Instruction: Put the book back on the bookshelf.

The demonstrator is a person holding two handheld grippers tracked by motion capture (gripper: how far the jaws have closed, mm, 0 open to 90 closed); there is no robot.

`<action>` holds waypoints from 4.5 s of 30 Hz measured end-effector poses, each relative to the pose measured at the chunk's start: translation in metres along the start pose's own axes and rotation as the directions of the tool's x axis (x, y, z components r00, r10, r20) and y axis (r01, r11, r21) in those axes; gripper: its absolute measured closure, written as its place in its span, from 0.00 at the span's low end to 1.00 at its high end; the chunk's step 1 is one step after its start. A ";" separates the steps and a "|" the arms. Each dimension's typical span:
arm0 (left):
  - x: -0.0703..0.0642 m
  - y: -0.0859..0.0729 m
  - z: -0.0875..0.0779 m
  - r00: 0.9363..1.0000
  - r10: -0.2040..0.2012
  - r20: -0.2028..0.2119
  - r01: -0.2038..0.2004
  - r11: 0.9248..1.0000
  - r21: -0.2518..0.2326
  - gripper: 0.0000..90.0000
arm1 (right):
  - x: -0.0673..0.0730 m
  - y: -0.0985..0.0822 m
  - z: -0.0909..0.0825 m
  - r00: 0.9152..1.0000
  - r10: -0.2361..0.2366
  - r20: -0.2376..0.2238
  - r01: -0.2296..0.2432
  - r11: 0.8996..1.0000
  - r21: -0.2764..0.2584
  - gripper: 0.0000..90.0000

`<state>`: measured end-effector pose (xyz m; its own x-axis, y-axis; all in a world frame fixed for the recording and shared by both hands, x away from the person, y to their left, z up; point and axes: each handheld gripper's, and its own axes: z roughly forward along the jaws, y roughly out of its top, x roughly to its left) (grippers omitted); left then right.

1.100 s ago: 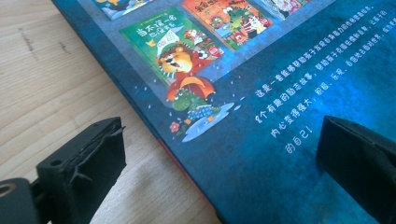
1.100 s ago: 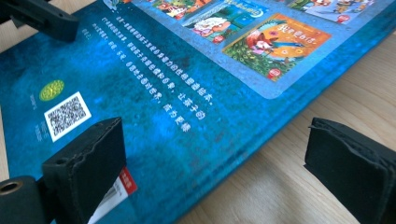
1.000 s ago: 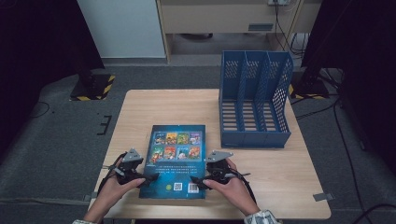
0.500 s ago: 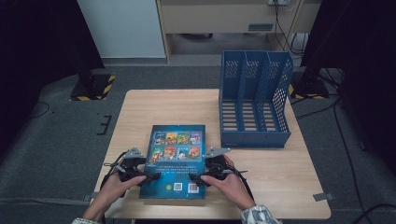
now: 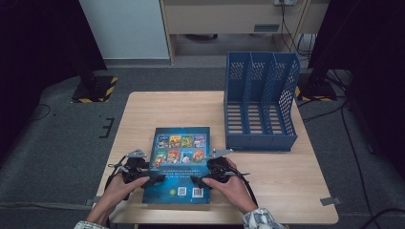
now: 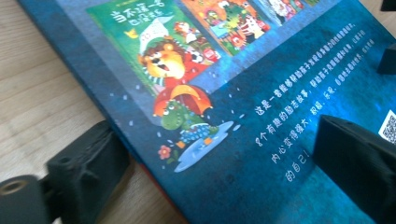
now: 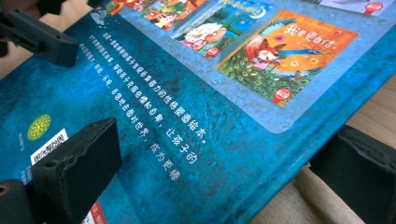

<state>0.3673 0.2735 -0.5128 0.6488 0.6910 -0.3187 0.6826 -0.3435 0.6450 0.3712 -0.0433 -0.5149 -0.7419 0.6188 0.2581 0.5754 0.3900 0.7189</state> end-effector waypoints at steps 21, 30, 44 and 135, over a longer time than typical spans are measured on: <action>-0.017 0.008 -0.030 0.995 0.030 -0.100 -0.039 0.995 -0.091 0.34 | 0.005 0.022 -0.029 0.995 -0.007 0.096 0.011 0.999 -0.042 0.36; -0.021 0.011 -0.038 0.995 0.025 -0.101 -0.039 0.991 -0.132 0.43 | 0.008 0.033 -0.041 0.995 -0.012 0.097 0.017 0.998 -0.054 0.44; -0.025 0.018 -0.055 0.996 0.023 -0.092 -0.039 0.983 -0.182 0.55 | 0.008 0.048 -0.058 0.995 -0.002 0.096 0.010 0.996 -0.092 0.56; -0.012 0.075 -0.078 0.966 0.048 -0.253 -0.150 0.904 -0.401 0.41 | 0.037 0.092 -0.081 0.962 -0.246 0.118 0.268 0.932 -0.244 0.53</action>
<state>0.3846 0.2896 -0.4066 0.5748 0.8121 -0.1008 0.3848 -0.1595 0.9091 0.3693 -0.0400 -0.3867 -0.8145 0.5802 -0.0046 0.2533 0.3628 0.8968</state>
